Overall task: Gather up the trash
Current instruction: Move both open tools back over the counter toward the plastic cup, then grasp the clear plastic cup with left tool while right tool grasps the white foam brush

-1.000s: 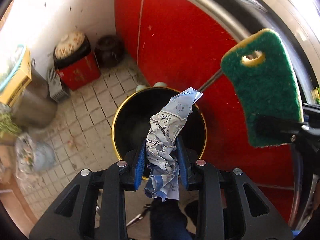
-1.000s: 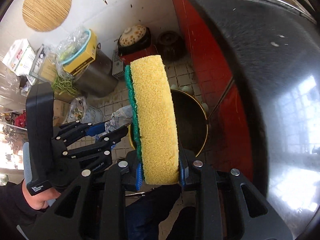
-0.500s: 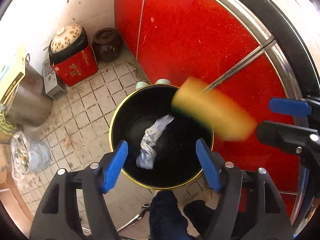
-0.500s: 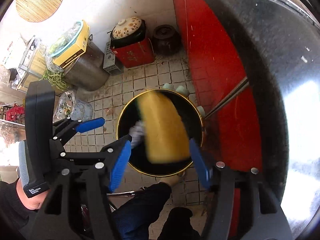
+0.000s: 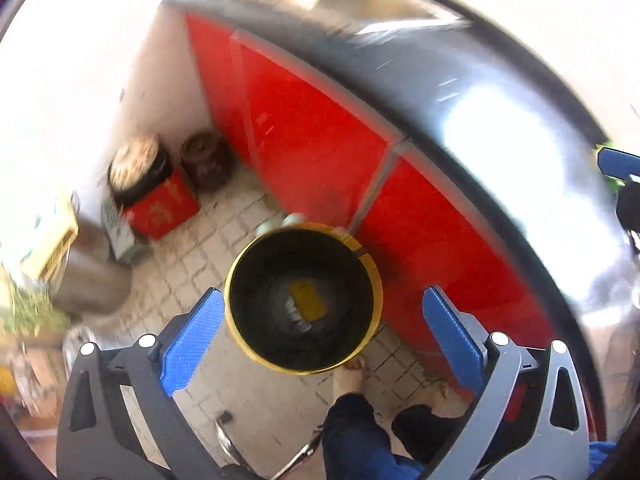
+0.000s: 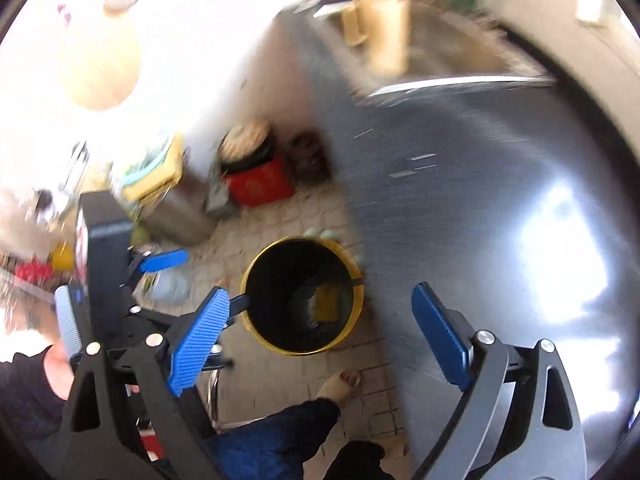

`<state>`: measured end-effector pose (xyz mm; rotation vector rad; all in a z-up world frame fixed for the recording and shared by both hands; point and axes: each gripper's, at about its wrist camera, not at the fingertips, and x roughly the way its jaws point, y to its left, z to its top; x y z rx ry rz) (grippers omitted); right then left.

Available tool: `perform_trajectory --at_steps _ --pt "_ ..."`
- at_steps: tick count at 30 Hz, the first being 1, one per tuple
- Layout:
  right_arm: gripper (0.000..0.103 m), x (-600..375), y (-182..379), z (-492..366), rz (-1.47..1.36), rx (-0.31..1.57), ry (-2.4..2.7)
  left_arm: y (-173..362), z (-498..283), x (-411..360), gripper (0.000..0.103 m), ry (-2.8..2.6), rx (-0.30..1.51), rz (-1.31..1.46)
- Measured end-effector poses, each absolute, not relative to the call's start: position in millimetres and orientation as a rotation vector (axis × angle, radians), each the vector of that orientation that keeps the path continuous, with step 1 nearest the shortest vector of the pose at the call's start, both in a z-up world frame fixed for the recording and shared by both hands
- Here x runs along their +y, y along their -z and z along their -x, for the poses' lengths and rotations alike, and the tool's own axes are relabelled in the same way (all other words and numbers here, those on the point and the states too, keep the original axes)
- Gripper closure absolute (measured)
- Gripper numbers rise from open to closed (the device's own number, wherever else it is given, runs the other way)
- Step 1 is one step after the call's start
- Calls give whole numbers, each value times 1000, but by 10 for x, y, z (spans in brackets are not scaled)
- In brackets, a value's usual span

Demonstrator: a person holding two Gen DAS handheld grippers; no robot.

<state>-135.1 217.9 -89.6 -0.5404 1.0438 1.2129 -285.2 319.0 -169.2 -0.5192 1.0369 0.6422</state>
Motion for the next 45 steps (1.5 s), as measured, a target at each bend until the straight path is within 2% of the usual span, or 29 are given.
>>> perform_trajectory --at_steps 8,13,19,23,33,45 --pt "11 435 181 377 268 941 -775 944 1677 2199 7 -296 936 306" --pt "11 -678 62 96 140 908 -556 658 923 1351 7 -48 903 152" --pt "11 -1710 -28 -5 25 887 -355 479 471 441 7 167 875 33" --pt "11 -2184 2 7 -27 894 -289 481 349 -2 7 254 874 -47" --pt "11 -2562 188 -113 -96 929 -242 648 127 -602 7 402 915 -173" --pt "11 -2763 668 -750 -77 1042 -245 1258 -439 -960 7 451 1018 -174"
